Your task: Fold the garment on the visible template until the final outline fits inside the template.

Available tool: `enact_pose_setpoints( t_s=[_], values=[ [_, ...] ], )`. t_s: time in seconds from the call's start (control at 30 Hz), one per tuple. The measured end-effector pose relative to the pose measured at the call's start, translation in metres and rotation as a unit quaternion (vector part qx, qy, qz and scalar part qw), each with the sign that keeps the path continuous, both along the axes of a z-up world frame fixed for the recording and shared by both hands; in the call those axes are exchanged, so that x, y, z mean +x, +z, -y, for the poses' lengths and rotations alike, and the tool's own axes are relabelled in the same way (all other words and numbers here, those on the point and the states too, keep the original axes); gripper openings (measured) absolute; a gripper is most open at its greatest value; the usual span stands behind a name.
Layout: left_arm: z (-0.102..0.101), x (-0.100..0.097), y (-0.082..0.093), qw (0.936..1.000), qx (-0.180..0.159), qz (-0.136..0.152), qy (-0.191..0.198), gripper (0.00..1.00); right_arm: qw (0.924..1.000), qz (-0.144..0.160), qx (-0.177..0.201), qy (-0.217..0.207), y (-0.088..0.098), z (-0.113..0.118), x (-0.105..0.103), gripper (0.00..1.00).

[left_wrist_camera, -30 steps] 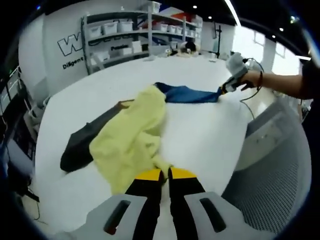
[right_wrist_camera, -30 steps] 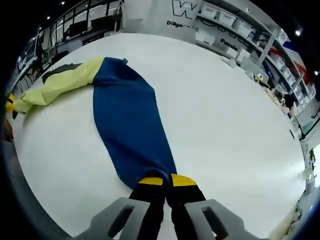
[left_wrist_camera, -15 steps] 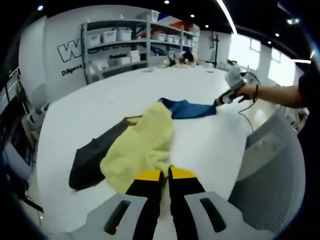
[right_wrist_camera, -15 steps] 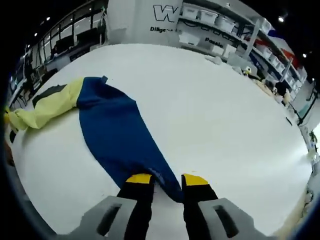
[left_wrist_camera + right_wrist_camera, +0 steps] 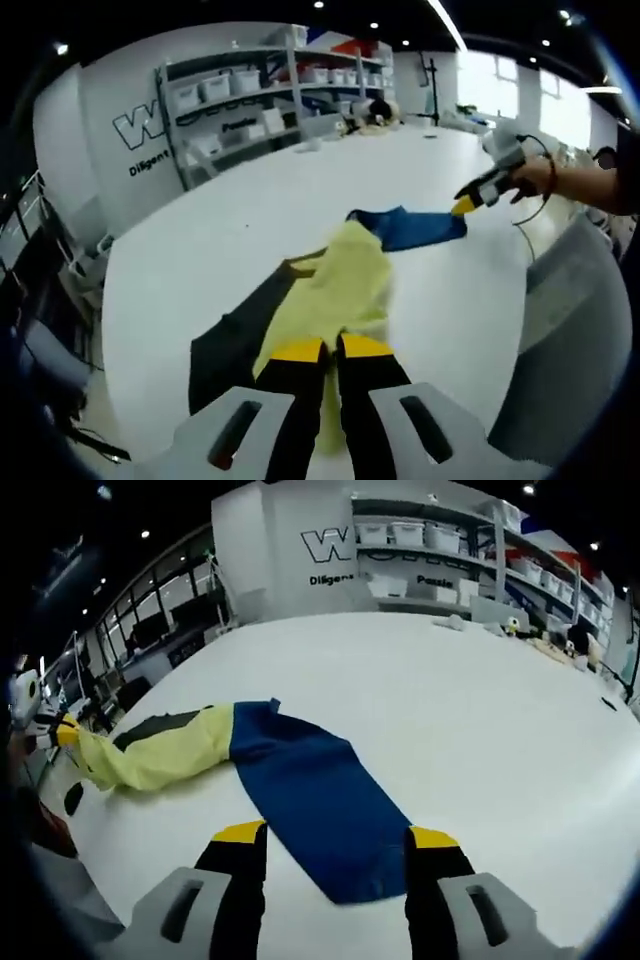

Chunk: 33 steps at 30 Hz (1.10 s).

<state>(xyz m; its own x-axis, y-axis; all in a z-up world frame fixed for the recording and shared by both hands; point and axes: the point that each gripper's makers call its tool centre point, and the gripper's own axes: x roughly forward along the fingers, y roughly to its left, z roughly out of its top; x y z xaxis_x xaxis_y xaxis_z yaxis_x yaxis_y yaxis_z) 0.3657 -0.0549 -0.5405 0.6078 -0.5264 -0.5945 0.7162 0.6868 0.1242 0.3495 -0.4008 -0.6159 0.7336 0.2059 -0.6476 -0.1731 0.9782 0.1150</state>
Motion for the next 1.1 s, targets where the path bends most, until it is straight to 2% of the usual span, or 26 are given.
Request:
enact_pose_setpoints(
  t_s=[0.1,0.27,0.5,0.7,0.87,1.1],
  values=[
    [-0.007,0.015,0.002,0.9999,0.011,0.011,0.008,0.06,0.9994,0.004,0.008,0.033,0.003,-0.025,0.0,0.55],
    [-0.016,0.04,-0.001,0.9994,0.009,0.019,0.027,0.06,0.9971,0.005,0.027,0.071,0.008,-0.06,0.001,0.56],
    [-0.035,0.073,-0.01,0.9975,0.032,0.033,0.055,0.06,0.9901,0.014,0.046,0.132,0.017,-0.112,0.003,0.56],
    [-0.038,0.093,-0.019,0.9957,0.046,0.046,0.067,0.06,0.9828,0.017,0.071,0.169,0.018,-0.151,0.002,0.53],
    [-0.038,0.11,-0.033,0.9939,0.068,0.058,0.065,0.06,0.9724,0.033,0.098,0.209,0.025,-0.194,0.0,0.49],
    [-0.043,0.133,-0.055,0.99,0.105,0.073,0.06,0.06,0.9564,0.051,0.097,0.271,0.021,-0.239,-0.001,0.47]
  ],
)
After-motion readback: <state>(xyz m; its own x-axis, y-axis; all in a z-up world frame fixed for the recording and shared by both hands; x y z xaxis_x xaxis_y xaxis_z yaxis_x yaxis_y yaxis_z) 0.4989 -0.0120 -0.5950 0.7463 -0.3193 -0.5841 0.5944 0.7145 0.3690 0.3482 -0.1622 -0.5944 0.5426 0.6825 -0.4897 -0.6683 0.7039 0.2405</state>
